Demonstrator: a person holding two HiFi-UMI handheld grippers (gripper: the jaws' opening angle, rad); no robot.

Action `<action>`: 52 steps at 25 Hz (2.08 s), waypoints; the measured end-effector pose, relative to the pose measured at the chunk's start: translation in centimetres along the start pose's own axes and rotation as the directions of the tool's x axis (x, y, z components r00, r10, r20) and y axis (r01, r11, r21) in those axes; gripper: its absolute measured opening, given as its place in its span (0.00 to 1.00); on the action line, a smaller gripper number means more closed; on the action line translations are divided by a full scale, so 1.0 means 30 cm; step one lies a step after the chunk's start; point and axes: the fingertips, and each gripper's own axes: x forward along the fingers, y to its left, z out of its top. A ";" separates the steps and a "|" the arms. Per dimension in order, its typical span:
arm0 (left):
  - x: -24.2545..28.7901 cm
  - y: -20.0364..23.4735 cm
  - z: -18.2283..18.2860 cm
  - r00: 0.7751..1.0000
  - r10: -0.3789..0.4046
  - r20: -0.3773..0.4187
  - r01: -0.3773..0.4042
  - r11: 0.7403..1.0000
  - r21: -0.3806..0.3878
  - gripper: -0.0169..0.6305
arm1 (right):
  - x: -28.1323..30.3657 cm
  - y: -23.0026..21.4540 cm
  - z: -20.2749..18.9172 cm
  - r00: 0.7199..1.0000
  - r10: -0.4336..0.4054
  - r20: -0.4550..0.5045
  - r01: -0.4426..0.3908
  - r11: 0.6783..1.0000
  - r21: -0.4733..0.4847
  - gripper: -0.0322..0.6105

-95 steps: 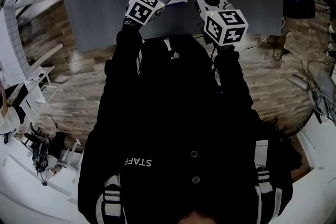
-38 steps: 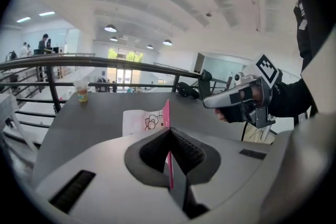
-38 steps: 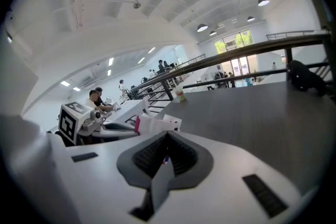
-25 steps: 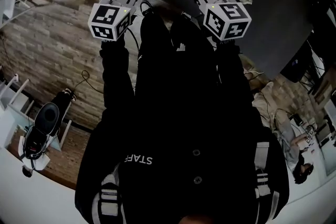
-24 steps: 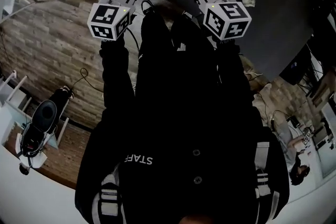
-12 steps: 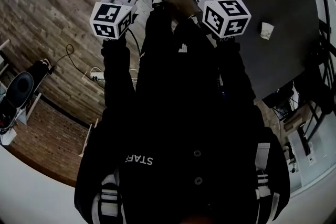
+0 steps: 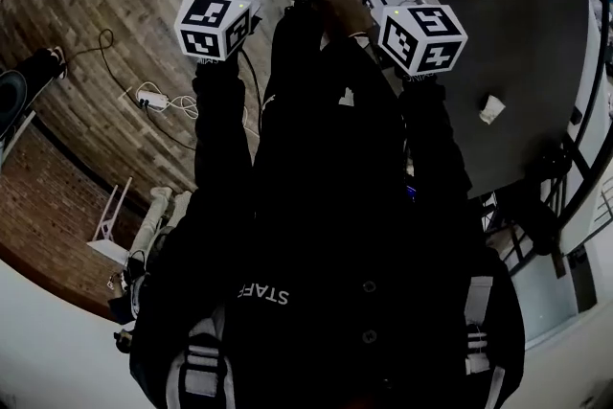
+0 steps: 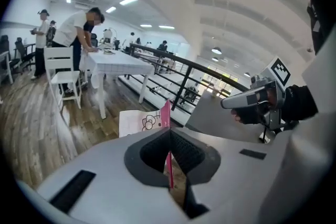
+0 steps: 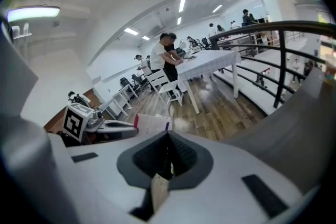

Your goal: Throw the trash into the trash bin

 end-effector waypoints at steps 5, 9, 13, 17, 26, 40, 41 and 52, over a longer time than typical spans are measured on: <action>-0.024 0.149 -0.148 0.997 0.078 -0.027 -0.080 0.990 -0.117 0.03 | 0.181 0.093 -0.025 0.995 0.068 -0.074 -0.071 0.996 -0.049 0.07; -0.056 0.263 -0.277 0.988 0.140 -0.066 -0.151 0.969 -0.198 0.03 | 0.325 0.177 -0.058 0.983 0.126 -0.132 -0.136 0.988 -0.076 0.07; -0.078 0.371 -0.399 0.978 0.186 -0.098 -0.206 0.941 -0.268 0.03 | 0.452 0.243 -0.110 0.970 0.156 -0.185 -0.175 0.981 -0.089 0.07; -0.062 0.467 -0.546 0.963 0.225 -0.146 -0.261 0.913 -0.314 0.03 | 0.565 0.254 -0.186 0.958 0.171 -0.230 -0.195 0.977 -0.086 0.07; 0.069 0.611 -0.889 0.929 0.259 -0.264 -0.345 0.865 -0.365 0.03 | 0.802 0.197 -0.414 0.923 0.195 -0.331 -0.230 0.970 -0.071 0.07; 0.341 0.774 -1.276 0.889 0.292 -0.352 -0.423 0.819 -0.388 0.03 | 1.049 -0.031 -0.709 0.900 0.173 -0.399 -0.213 0.975 -0.057 0.07; 0.349 0.784 -1.292 0.886 0.294 -0.358 -0.427 0.818 -0.385 0.03 | 1.065 -0.036 -0.722 0.900 0.172 -0.400 -0.211 0.976 -0.055 0.07; 0.454 0.853 -1.453 0.867 0.288 -0.406 -0.445 0.816 -0.370 0.03 | 1.188 -0.050 -0.871 0.884 0.189 -0.427 -0.225 0.974 -0.035 0.07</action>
